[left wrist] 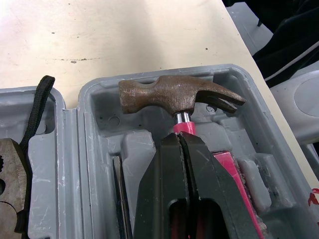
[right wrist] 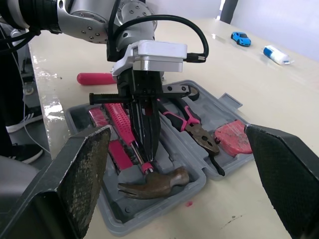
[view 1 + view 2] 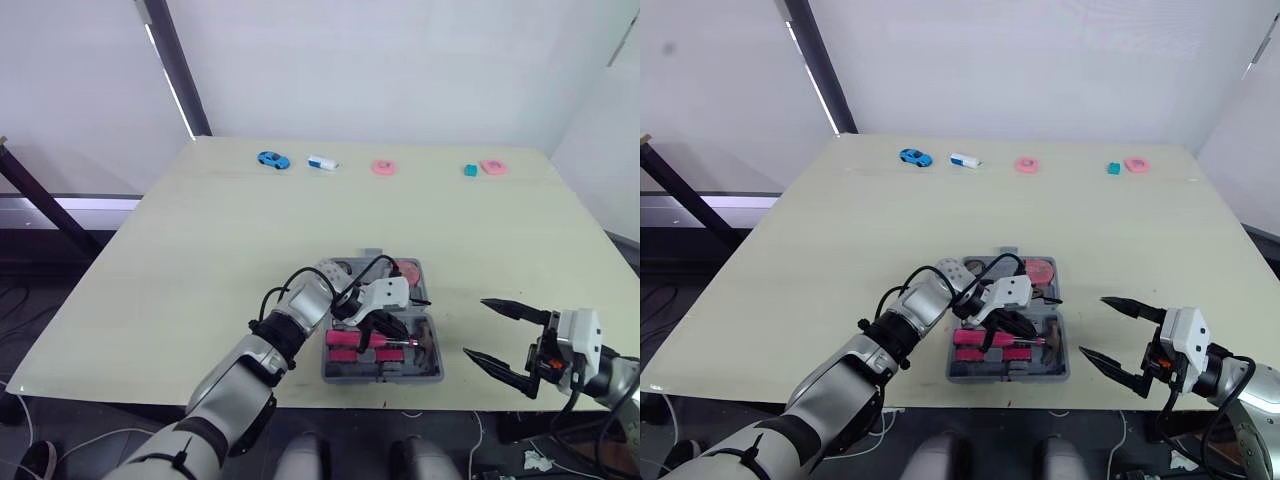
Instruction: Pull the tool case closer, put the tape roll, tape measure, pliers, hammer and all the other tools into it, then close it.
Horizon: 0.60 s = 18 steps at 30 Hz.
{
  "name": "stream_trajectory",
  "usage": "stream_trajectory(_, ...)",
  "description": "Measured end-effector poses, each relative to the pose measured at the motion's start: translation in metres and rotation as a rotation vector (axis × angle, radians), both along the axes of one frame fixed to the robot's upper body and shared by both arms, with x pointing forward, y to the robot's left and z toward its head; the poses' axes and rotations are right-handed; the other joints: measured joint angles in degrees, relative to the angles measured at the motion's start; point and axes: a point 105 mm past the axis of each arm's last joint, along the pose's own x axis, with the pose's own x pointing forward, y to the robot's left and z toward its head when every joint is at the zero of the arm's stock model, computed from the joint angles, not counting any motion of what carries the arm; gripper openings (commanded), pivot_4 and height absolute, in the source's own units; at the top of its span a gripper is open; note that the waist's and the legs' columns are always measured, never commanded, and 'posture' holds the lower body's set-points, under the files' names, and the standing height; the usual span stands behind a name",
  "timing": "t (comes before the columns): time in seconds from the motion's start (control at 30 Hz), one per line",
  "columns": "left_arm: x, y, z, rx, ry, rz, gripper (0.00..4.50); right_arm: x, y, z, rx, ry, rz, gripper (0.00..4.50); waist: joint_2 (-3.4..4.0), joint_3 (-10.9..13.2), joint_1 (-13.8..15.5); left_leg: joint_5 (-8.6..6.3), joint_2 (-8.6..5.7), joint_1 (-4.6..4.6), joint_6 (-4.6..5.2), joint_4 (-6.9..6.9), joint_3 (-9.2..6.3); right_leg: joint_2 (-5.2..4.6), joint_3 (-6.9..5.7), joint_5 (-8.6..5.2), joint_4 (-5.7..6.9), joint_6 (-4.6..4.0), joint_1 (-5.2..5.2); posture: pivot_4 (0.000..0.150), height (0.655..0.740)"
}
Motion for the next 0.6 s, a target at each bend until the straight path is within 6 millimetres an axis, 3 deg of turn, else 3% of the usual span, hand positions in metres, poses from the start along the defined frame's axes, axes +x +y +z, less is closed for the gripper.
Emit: stream_trajectory(0.6, -0.0020, 0.0017, -0.0013, -0.012, -0.010, -0.008, 0.02, -0.0001, 0.0004, 0.0000, 0.002, -0.004, 0.002, 4.50, 0.00, 0.0, 0.0, 0.00, 0.00, 0.00, 0.00, 0.00, 0.00, 0.00, 0.00, 0.00, 0.00, -0.01, 0.00, 0.150, 0.7395)
